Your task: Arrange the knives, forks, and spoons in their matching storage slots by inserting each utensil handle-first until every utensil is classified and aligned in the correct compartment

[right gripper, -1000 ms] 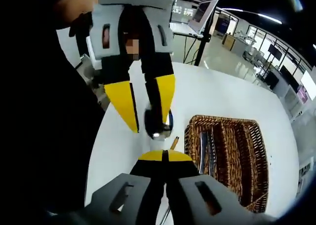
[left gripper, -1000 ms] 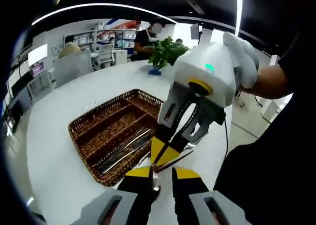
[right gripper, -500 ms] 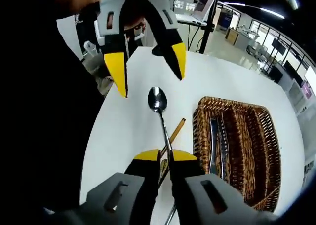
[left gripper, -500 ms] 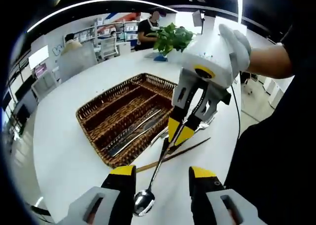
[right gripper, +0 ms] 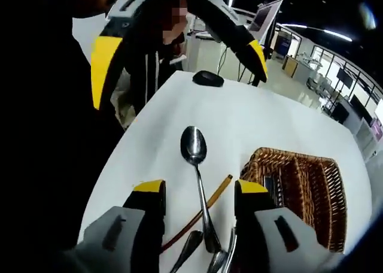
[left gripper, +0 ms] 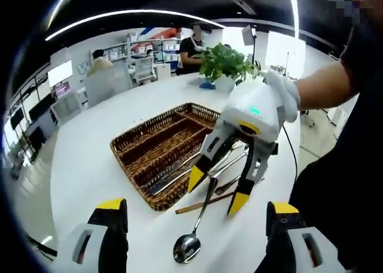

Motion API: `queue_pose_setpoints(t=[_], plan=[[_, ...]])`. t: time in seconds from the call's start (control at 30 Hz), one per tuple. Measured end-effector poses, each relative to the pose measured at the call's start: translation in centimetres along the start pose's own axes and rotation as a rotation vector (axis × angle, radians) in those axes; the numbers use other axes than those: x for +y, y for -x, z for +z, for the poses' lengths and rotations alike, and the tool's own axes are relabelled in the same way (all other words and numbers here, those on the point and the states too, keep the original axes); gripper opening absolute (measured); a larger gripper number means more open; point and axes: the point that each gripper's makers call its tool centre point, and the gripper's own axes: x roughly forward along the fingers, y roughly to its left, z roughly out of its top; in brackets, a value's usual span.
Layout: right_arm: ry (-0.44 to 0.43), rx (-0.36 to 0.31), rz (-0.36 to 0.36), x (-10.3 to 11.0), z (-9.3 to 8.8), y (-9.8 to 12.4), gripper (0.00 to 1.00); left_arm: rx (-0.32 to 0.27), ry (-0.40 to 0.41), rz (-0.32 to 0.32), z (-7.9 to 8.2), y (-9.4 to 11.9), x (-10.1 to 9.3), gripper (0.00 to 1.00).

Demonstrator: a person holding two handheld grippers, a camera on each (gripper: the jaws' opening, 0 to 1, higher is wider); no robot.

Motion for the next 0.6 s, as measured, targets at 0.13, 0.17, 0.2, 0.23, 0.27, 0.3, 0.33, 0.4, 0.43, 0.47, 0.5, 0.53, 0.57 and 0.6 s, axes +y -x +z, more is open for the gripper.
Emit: queue_pose_setpoints(t=[0.13, 0.17, 0.2, 0.23, 0.27, 0.3, 0.33, 0.4, 0.43, 0.47, 0.5, 0.53, 0.57, 0.6], plan=[[0.022, 0.007, 0.032, 0.1, -0.1, -0.9, 0.46, -0.028, 0.000, 0.024, 0.3, 1.4, 0.4, 1.00], [0.021, 0.010, 0.038, 0.1, -0.2, -1.1, 0.45, -0.043, 0.006, 0.031, 0.5, 2.0, 0.5, 1.00], [0.022, 0.011, 0.042, 0.1, -0.3, -1.3, 0.43, -0.056, 0.014, 0.038, 0.7, 2.3, 0.6, 1.00], [0.023, 0.013, 0.046, 0.0, -0.4, -1.6, 0.42, -0.069, 0.030, 0.049, 0.8, 2.7, 0.9, 1.00], [0.025, 0.013, 0.052, 0.0, -0.5, -1.8, 0.39, -0.074, 0.035, 0.052, 0.8, 3.0, 1.0, 1.00], [0.036, 0.006, 0.055, 0.0, -0.6, -1.9, 0.35, -0.075, 0.038, 0.056, 0.7, 3.3, 1.1, 1.00], [0.035, 0.006, 0.063, -0.1, -0.9, -2.2, 0.31, -0.076, 0.040, 0.067, 0.5, 3.6, 1.3, 1.00], [0.035, 0.033, 0.074, -0.1, -2.0, -2.5, 0.29, -0.078, 0.043, 0.078, 0.4, 4.2, 1.5, 1.00], [0.044, 0.045, 0.078, -0.1, -2.3, -2.5, 0.28, -0.081, 0.047, 0.082, 0.4, 4.4, 1.6, 1.00], [0.048, 0.049, 0.078, 0.0, -2.5, -2.5, 0.28, -0.084, 0.054, 0.089, 0.3, 4.8, 1.7, 1.00], [0.051, 0.056, 0.082, 0.0, -2.8, -2.6, 0.27, -0.085, 0.056, 0.094, 0.3, 4.9, 1.8, 1.00], [0.049, 0.055, 0.086, 0.0, -2.9, -2.6, 0.25, -0.085, 0.057, 0.101, 0.2, 5.2, 1.9, 1.00], [0.045, 0.056, 0.090, -0.1, -3.1, -2.6, 0.22, -0.086, 0.061, 0.105, 0.1, 5.3, 2.0, 1.00], [0.042, 0.058, 0.092, 0.0, -3.2, -2.7, 0.20, -0.087, 0.066, 0.108, 0.0, 5.4, 2.0, 1.00]])
